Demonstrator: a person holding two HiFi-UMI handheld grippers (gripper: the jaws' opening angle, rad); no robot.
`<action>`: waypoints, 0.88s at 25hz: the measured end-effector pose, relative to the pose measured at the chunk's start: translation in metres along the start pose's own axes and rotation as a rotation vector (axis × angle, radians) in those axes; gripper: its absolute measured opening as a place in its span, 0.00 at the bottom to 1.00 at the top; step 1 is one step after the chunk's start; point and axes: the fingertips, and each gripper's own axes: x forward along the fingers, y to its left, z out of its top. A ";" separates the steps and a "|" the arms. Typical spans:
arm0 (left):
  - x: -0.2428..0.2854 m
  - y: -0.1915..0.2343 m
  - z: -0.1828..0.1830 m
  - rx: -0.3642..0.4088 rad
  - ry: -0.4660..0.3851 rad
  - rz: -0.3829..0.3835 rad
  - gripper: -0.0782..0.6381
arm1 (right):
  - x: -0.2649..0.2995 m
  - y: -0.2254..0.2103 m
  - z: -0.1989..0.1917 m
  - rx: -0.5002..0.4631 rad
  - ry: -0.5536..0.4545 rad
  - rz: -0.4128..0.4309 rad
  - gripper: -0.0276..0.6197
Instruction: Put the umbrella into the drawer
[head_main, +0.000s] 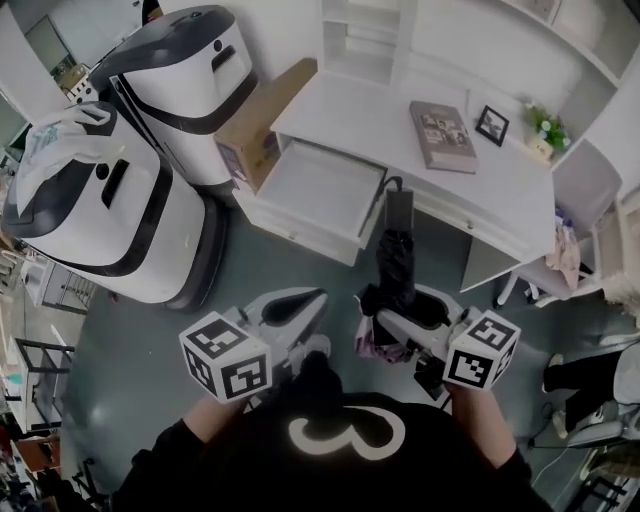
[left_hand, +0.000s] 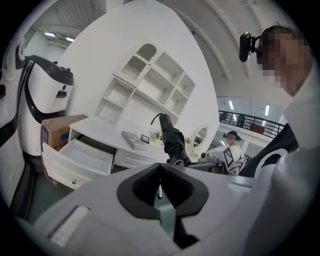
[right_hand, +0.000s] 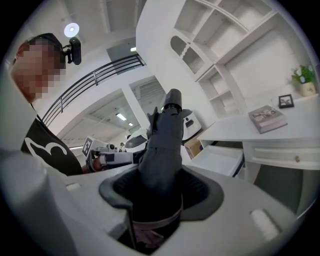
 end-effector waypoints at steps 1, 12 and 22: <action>0.002 0.018 0.006 -0.007 0.005 0.003 0.12 | 0.017 -0.007 0.004 0.008 0.011 -0.003 0.40; 0.005 0.165 0.054 -0.050 0.019 0.024 0.12 | 0.150 -0.054 0.029 -0.009 0.140 -0.050 0.40; 0.024 0.194 0.069 -0.069 0.039 0.038 0.12 | 0.176 -0.088 0.046 -0.063 0.207 -0.072 0.40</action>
